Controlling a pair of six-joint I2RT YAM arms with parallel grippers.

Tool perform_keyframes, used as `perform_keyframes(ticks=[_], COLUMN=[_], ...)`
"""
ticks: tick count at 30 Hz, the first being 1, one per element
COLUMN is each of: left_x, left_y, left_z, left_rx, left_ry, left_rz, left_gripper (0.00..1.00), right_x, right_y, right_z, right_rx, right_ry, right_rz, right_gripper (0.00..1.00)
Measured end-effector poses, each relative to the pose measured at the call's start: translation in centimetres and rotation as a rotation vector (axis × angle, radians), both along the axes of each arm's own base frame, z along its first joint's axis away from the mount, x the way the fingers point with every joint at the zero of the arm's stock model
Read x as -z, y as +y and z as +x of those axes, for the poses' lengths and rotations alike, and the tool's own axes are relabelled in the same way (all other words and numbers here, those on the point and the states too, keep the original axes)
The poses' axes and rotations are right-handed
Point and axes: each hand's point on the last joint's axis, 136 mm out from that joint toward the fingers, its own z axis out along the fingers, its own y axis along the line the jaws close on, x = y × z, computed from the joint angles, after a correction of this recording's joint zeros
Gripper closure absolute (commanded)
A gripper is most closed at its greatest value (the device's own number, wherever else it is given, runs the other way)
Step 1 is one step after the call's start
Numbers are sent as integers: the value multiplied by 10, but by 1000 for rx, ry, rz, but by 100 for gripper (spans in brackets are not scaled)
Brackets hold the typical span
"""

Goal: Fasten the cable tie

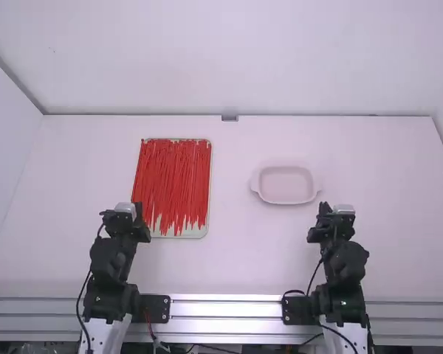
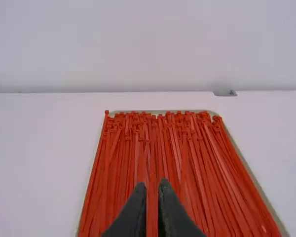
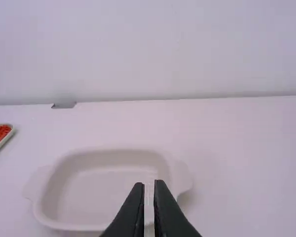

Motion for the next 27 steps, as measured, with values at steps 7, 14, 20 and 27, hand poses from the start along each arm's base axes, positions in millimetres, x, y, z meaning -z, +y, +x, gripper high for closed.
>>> perform_keyframes(ticks=[7,14,20,27], left_x=[-16,-18,-24,-27], left_y=[-7,-20,-38,-39], left_z=[2,7,12,9], left_rx=[39,98,200,192], left_ry=[30,133,232,423], left_rz=[-33,-94,-128,-139], left_gripper=[81,69,56,43], right_x=[-11,-12,-2,1], right_y=[7,22,44,66], right_z=[2,7,6,2], right_rx=[-37,-120,-232,-315], right_ry=[54,168,340,494], right_rz=[34,72,95,90], right_gripper=[81,69,57,43])
